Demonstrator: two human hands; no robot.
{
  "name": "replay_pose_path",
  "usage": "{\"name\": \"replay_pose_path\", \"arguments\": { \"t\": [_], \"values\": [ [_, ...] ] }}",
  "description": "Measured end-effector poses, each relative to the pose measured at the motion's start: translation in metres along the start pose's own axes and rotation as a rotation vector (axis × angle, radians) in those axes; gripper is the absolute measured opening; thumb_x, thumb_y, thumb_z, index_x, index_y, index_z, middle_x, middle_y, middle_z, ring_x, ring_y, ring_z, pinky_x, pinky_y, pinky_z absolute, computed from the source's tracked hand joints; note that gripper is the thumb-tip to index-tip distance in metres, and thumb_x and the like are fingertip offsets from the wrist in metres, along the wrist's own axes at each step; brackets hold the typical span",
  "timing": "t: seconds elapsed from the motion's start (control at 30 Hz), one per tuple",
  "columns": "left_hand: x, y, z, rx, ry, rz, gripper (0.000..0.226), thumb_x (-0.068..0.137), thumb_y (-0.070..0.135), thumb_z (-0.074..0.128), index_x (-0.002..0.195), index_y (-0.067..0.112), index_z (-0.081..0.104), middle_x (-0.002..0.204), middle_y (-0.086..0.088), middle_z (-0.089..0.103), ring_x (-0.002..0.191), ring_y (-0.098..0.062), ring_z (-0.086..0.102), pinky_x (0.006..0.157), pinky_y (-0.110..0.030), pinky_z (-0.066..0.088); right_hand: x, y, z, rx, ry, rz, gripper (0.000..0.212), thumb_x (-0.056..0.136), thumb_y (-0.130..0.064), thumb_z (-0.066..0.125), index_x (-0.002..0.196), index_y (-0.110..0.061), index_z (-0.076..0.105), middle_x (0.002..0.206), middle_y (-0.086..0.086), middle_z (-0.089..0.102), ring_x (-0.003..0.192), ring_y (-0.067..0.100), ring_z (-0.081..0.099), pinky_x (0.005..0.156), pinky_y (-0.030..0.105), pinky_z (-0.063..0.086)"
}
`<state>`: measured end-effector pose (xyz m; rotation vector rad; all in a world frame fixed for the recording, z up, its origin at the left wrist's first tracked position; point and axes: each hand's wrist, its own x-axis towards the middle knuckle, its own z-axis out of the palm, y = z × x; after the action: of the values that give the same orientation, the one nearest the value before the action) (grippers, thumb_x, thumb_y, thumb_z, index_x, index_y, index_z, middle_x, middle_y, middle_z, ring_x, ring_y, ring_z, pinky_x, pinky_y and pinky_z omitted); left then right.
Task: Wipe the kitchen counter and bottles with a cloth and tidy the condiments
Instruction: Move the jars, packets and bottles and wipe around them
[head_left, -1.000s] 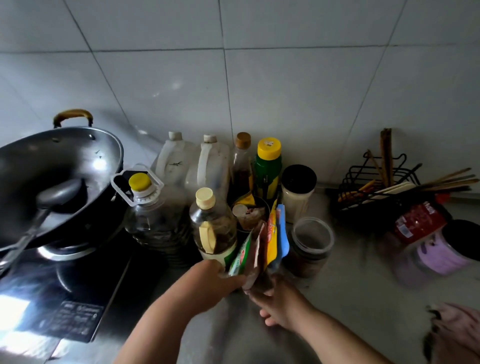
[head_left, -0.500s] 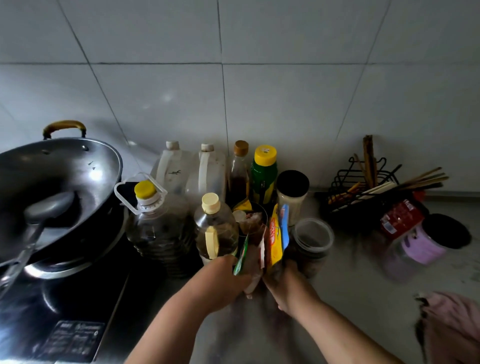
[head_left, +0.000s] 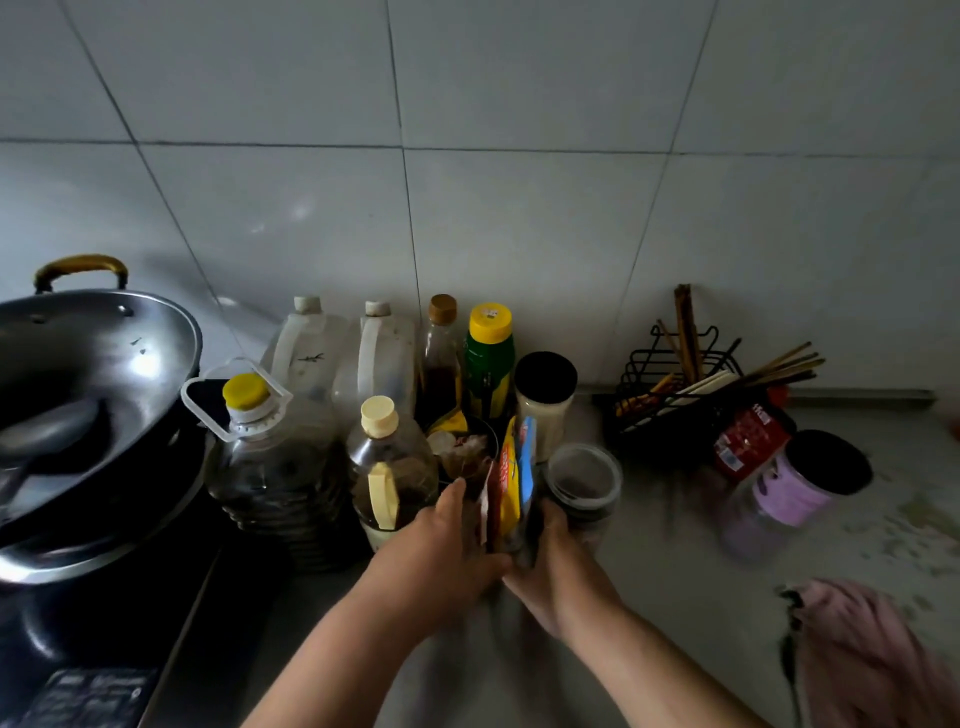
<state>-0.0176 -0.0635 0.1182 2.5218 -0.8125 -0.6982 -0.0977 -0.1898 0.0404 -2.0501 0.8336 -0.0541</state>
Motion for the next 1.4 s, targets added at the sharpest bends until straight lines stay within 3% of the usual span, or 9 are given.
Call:
{"name": "replay_pose_path", "arguments": {
  "t": [0.2,0.4,0.5,0.67,0.93,1.13,1.23,1.3,1.4],
  "values": [
    [0.012,0.027,0.015,-0.008,0.128,-0.075,0.095,0.074,0.068,0.058,0.149,0.031,0.014,0.141,-0.002,0.044,0.123,-0.022,0.050,0.097,-0.034,0.046,0.003,0.000,-0.048,-0.253,-0.088,-0.041,0.019,0.085,-0.042,0.060,0.095,-0.026,0.057,0.092,-0.001,0.071,0.081,0.019,0.068,0.073,0.037,0.057],
    [0.041,0.049,0.038,0.035,0.257,-0.250,0.061,0.081,0.063,0.048,0.134,0.032,0.042,0.121,-0.005,0.057,0.109,-0.028,0.057,0.087,-0.039,0.051,0.018,0.013,-0.107,-0.242,0.209,-0.226,0.027,0.088,-0.038,0.063,0.113,-0.030,0.056,0.098,-0.012,0.056,0.087,0.008,0.058,0.075,0.028,0.051],
    [0.048,0.051,0.045,0.014,0.310,-0.281,0.034,0.093,0.040,0.040,0.123,0.027,0.051,0.111,-0.003,0.064,0.099,-0.026,0.061,0.080,-0.041,0.054,0.036,0.028,-0.118,-0.268,0.190,-0.295,0.039,0.086,-0.038,0.066,0.121,-0.025,0.055,0.118,-0.004,0.050,0.107,0.014,0.054,0.089,0.030,0.050],
    [0.043,0.047,0.047,0.036,0.353,-0.284,0.029,0.095,0.029,0.041,0.122,0.029,0.053,0.101,0.000,0.067,0.089,-0.022,0.065,0.075,-0.040,0.056,0.067,0.039,-0.116,-0.208,-0.080,-0.250,0.079,0.083,-0.049,0.066,0.149,-0.026,0.028,0.152,0.000,0.031,0.140,0.021,0.032,0.113,0.036,0.033],
    [0.004,0.037,0.043,0.073,0.368,-0.328,0.034,0.093,0.040,0.041,0.125,0.038,0.054,0.113,0.004,0.069,0.103,-0.023,0.063,0.078,-0.030,0.051,0.067,0.043,-0.102,-0.154,-0.220,-0.294,0.076,0.069,-0.056,0.075,0.133,-0.032,0.039,0.125,-0.011,0.040,0.122,0.013,0.044,0.102,0.034,0.043],
    [-0.032,0.018,0.052,0.030,0.413,-0.382,0.033,0.091,0.050,0.040,0.121,0.046,0.055,0.106,0.008,0.071,0.100,-0.021,0.065,0.075,-0.030,0.050,0.048,0.026,-0.090,-0.274,-0.409,-0.344,0.079,0.068,-0.060,0.073,0.131,-0.036,0.033,0.131,-0.012,0.035,0.123,0.012,0.040,0.091,0.023,0.045],
    [-0.042,0.009,0.056,0.024,0.448,-0.372,0.036,0.091,0.049,0.038,0.123,0.046,0.055,0.108,0.010,0.071,0.100,-0.020,0.065,0.074,-0.030,0.050,0.054,0.017,-0.096,-0.325,-0.549,-0.282,0.079,0.067,-0.070,0.069,0.129,-0.034,0.035,0.124,-0.013,0.037,0.119,0.009,0.044,0.099,0.028,0.042],
    [-0.045,0.007,0.059,0.011,0.455,-0.346,0.042,0.087,0.053,0.033,0.120,0.044,0.058,0.106,0.012,0.071,0.097,-0.018,0.066,0.072,-0.030,0.050,0.070,0.008,-0.093,-0.289,-0.538,-0.262,0.067,0.075,-0.071,0.059,0.126,-0.032,0.043,0.118,-0.012,0.047,0.113,0.010,0.050,0.099,0.031,0.043],
    [-0.046,0.007,0.061,-0.008,0.450,-0.325,0.054,0.080,0.063,0.022,0.115,0.045,0.057,0.102,0.012,0.071,0.094,-0.017,0.065,0.071,-0.030,0.050,0.111,-0.007,-0.072,-0.247,-0.405,-0.323,0.037,0.095,-0.046,0.051,0.126,-0.027,0.051,0.118,0.001,0.061,0.100,0.015,0.057,0.091,0.034,0.047]
  ]
}}
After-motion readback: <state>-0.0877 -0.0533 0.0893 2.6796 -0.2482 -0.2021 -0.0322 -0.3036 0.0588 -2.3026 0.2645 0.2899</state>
